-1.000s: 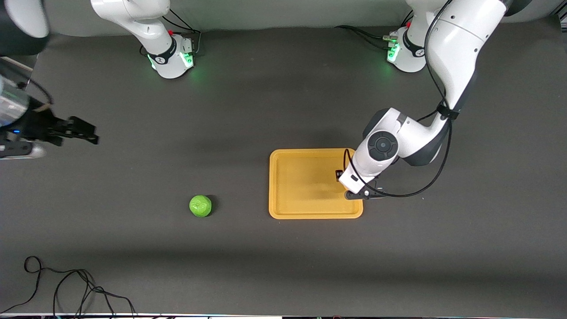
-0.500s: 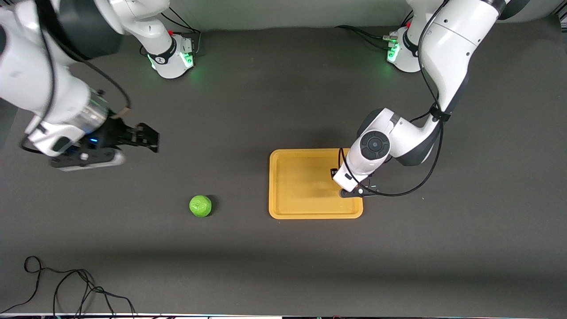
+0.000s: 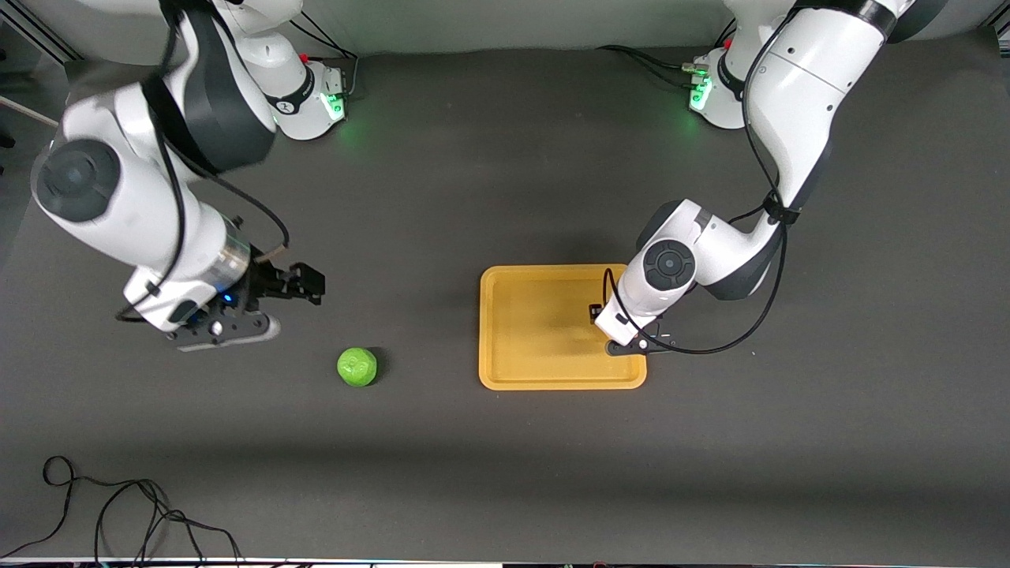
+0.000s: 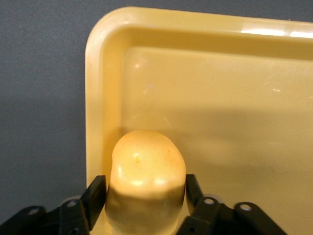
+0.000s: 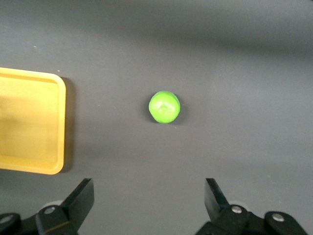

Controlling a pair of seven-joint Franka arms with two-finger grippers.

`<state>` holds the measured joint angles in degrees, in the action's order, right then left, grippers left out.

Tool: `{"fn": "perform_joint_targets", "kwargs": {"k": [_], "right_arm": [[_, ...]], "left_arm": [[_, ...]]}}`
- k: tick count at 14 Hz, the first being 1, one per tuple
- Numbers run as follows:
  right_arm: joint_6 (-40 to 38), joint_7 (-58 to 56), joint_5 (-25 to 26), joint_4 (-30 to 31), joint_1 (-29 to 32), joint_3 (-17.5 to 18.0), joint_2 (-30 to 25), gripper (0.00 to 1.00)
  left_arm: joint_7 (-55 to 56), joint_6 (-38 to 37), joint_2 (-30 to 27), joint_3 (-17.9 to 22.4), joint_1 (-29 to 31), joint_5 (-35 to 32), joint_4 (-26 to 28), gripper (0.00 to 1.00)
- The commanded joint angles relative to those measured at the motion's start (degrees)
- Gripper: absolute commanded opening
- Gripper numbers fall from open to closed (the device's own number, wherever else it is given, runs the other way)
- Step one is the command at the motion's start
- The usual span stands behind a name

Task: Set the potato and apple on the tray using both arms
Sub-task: 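Release the potato on the tray while the right gripper nears the apple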

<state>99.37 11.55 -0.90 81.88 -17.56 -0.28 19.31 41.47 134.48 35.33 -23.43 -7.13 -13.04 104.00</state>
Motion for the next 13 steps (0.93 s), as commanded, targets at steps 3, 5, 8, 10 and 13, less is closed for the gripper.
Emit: {"fn": "perform_joint_targets", "kwargs": {"k": [3,5,8,10,13], "right_arm": [[11.6,0.9,0.5,7.5,-0.2,-0.2,4.3,1.0],[18.9,2.1,0.4,11.6,0.0,-0.3,6.3,1.0],[23.6,4.3,0.1,12.1,-0.5,-0.3,10.3,1.0],[26.9,4.3,0.1,12.3,-0.4,-0.3,12.9,1.0],[33.0,4.2,0.1,15.4,-0.4,-0.3,14.4,1.0]], "left_arm": [[1.9,-0.7,-1.1,0.3,0.0,-1.2,-0.5,1.0],[1.7,-2.5,-3.9,0.2,1.5,-1.2,-1.0,1.0],[-4.8,-16.2,-9.2,0.3,4.0,-1.2,-6.9,1.0],[-12.8,-24.5,-12.3,0.0,6.9,-0.7,-10.6,1.0],[-19.6,-30.4,-20.5,0.0,11.7,0.1,-10.8,1.0]]}}
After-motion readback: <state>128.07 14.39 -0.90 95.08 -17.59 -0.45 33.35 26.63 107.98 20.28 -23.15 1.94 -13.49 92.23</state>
